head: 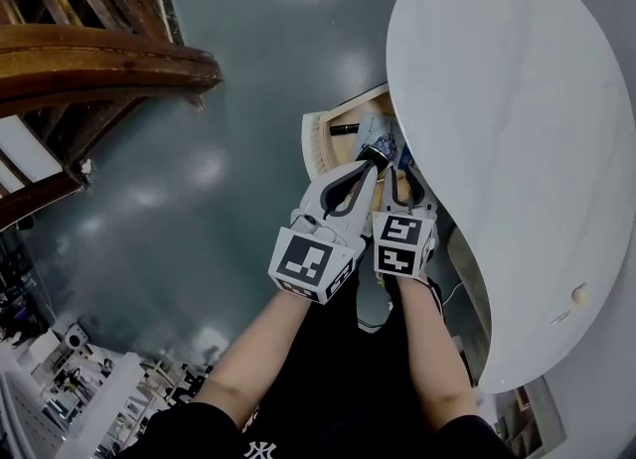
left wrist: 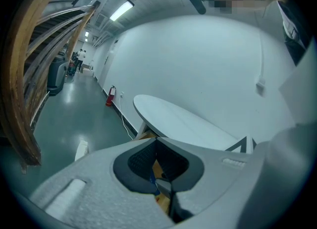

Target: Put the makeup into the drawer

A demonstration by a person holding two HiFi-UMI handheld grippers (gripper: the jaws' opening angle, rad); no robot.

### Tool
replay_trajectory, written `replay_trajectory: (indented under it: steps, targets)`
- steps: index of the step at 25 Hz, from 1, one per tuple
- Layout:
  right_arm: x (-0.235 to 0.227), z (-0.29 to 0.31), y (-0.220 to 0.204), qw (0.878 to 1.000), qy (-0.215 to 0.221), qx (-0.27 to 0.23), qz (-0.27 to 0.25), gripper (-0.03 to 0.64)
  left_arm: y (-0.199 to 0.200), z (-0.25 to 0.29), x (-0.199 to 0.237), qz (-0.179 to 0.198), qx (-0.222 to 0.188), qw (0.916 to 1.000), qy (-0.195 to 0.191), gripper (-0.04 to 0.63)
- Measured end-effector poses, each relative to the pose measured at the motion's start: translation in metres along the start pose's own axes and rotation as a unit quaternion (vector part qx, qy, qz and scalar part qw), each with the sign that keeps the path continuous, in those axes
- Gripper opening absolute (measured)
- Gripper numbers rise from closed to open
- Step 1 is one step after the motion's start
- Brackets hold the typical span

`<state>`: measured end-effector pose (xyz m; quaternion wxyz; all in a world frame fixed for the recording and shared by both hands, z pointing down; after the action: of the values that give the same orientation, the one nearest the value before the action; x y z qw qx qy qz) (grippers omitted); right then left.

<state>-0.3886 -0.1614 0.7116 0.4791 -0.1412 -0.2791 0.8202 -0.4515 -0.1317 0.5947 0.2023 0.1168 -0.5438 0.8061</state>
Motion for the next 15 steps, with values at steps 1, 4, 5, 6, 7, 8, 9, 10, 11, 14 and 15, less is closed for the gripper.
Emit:
replay_trajectory:
  steps: [1, 4, 5, 6, 7, 8, 9, 10, 11, 14, 15]
  targets:
    - [0.001, -0.004, 0.001, 1.000, 0.004, -0.002, 0.002, 0.082, 0.000, -0.001, -0.002, -0.001, 0.001, 1.0000, 0.000, 0.010]
    - [0.006, -0.021, 0.009, 1.000, 0.018, -0.016, 0.003, 0.031, 0.006, -0.007, -0.010, -0.002, 0.002, 1.0000, 0.001, 0.011]
    - [0.008, -0.028, 0.014, 0.999, 0.024, -0.023, 0.004, 0.025, 0.010, -0.010, -0.013, -0.001, 0.000, 1.0000, 0.001, 0.010]
    - [0.010, -0.035, 0.019, 0.999, 0.031, -0.031, 0.005, 0.022, 0.015, -0.013, -0.015, 0.002, -0.002, 1.0000, 0.001, 0.010]
    - [0.012, -0.042, 0.025, 0.998, 0.037, -0.040, 0.007, 0.020, 0.020, -0.016, -0.018, 0.004, -0.005, 1.0000, 0.002, 0.010]
    - [0.014, -0.050, 0.031, 0.998, 0.043, -0.049, 0.009, 0.018, 0.025, -0.019, -0.021, 0.006, -0.007, 1.0000, 0.003, 0.011]
    - [0.015, -0.059, 0.037, 0.997, 0.050, -0.057, 0.012, 0.017, 0.030, -0.023, -0.025, 0.007, -0.010, 0.9999, 0.003, 0.009]
    - [0.016, -0.069, 0.042, 0.996, 0.057, -0.065, 0.015, 0.016, 0.036, -0.026, -0.030, 0.007, -0.013, 0.9999, 0.004, 0.009]
    - [0.016, -0.079, 0.049, 0.995, 0.063, -0.073, 0.018, 0.015, 0.041, -0.030, -0.035, 0.007, -0.016, 0.9998, 0.003, 0.009]
    - [0.010, -0.111, 0.070, 0.992, 0.077, -0.102, 0.026, 0.015, 0.057, -0.040, -0.052, 0.010, -0.023, 0.9997, -0.001, 0.010]
    - [0.006, -0.121, 0.078, 0.990, 0.078, -0.112, 0.027, 0.015, 0.062, -0.043, -0.057, 0.012, -0.025, 0.9996, -0.002, 0.010]
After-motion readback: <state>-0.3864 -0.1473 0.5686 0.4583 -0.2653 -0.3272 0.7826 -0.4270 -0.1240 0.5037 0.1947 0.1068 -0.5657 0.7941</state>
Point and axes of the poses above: the fingertips, and each gripper's own axes: z forward along the fingers, x to its left, y out of its top, the point moved 1 cm from there along -z, backward along the fingers, and after that the axes turned 2 degrees about -y, right-handed, at the moved point
